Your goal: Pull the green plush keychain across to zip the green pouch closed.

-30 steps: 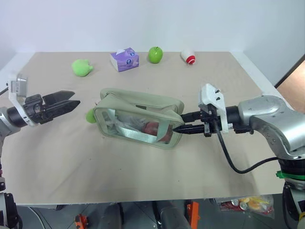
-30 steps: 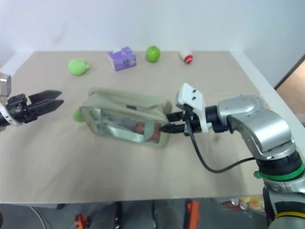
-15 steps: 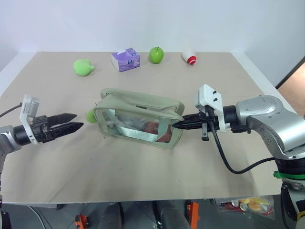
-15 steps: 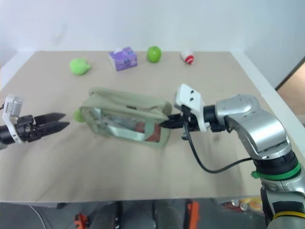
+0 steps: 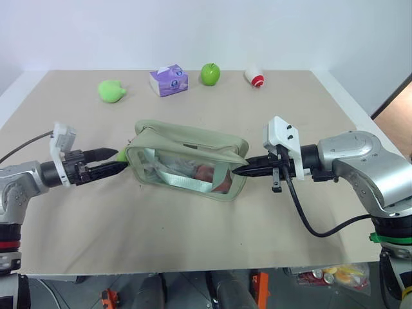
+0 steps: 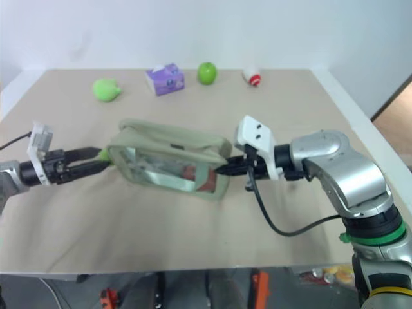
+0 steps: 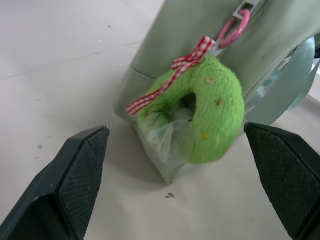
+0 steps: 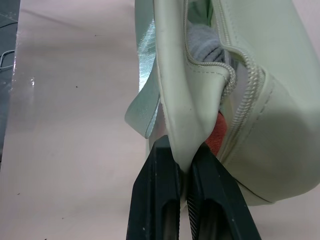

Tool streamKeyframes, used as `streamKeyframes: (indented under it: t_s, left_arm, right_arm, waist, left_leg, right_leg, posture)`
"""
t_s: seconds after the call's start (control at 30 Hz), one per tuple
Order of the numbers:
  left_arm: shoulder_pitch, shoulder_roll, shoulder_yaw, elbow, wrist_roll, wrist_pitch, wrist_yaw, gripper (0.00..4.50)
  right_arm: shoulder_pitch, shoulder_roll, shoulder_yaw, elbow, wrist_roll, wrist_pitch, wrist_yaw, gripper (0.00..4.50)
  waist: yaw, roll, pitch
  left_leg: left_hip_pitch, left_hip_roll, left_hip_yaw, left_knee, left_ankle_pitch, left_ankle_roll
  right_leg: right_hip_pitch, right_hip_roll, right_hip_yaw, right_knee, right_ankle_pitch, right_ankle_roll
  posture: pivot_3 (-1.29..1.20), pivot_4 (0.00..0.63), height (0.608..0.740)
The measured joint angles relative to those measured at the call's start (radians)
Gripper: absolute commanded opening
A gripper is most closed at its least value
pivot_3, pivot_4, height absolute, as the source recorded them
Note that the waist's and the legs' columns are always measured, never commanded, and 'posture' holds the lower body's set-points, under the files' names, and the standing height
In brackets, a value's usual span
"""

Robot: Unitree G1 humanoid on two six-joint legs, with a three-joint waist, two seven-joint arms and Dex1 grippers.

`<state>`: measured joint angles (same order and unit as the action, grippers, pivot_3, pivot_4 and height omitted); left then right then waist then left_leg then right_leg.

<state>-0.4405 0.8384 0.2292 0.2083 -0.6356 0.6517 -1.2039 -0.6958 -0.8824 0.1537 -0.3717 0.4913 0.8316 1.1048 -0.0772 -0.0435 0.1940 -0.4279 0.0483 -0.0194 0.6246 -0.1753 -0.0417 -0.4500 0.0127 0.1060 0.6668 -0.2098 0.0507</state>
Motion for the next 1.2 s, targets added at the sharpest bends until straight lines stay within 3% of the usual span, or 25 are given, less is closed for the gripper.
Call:
streamKeyframes:
  t_s: [0.07, 0.37, 0.43, 0.77, 1.2]
  left_arm:
    - [-0.004, -0.001, -0.002, 0.006, 0.001, 0.0, 0.0, 3.68]
    - [-0.036, -0.006, 0.003, 0.031, -0.008, 0.012, -0.002, 0.52]
    - [-0.036, -0.006, 0.003, 0.031, -0.012, 0.012, -0.002, 0.05]
    - [-0.055, -0.006, 0.004, 0.053, 0.022, -0.053, 0.025, 0.05]
    - [-0.381, -0.127, -0.036, 0.011, 0.066, -0.217, 0.127, 0.05]
  right_arm:
    - [0.003, 0.0, -0.002, -0.002, 0.003, 0.001, -0.002, 0.0]
    - [0.011, -0.002, -0.006, -0.009, 0.015, 0.01, -0.017, 0.0]
    - [0.011, -0.002, -0.006, -0.009, 0.015, 0.01, -0.018, 0.0]
    - [0.011, -0.002, -0.006, -0.008, 0.015, 0.009, -0.016, 0.0]
    - [0.0, 0.006, -0.002, 0.005, 0.009, -0.001, -0.011, 0.0]
  waist:
    - [0.0, 0.0, 0.0]
    - [0.0, 0.0, 0.0]
    - [0.0, 0.0, 0.0]
    - [0.0, 0.0, 0.0]
    - [0.003, -0.001, 0.0]
  left_leg:
    - [0.0, 0.0, 0.0, 0.0, 0.0, 0.0]
    - [0.0, 0.0, 0.0, 0.001, 0.0, 0.0]
    - [0.0, 0.0, 0.0, 0.001, 0.0, 0.0]
    - [0.0, 0.0, 0.0, 0.001, 0.0, 0.0]
    - [0.0, -0.001, -0.001, 0.007, 0.0, 0.0]
  right_leg:
    - [0.0, 0.0, 0.0, 0.0, 0.0, 0.0]
    - [0.0, 0.0, 0.0, 0.0, 0.0, 0.0]
    - [0.0, 0.0, 0.0, 0.0, 0.0, 0.0]
    - [0.001, 0.0, 0.0, 0.0, 0.001, 0.0]
    - [0.005, 0.001, 0.002, 0.0, 0.003, 0.005]
  posture:
    - [0.0, 0.15, 0.74]
    - [0.0, 0.15, 0.74]
    - [0.0, 0.15, 0.74]
    - [0.0, 0.15, 0.74]
    - [0.0, 0.15, 0.74]
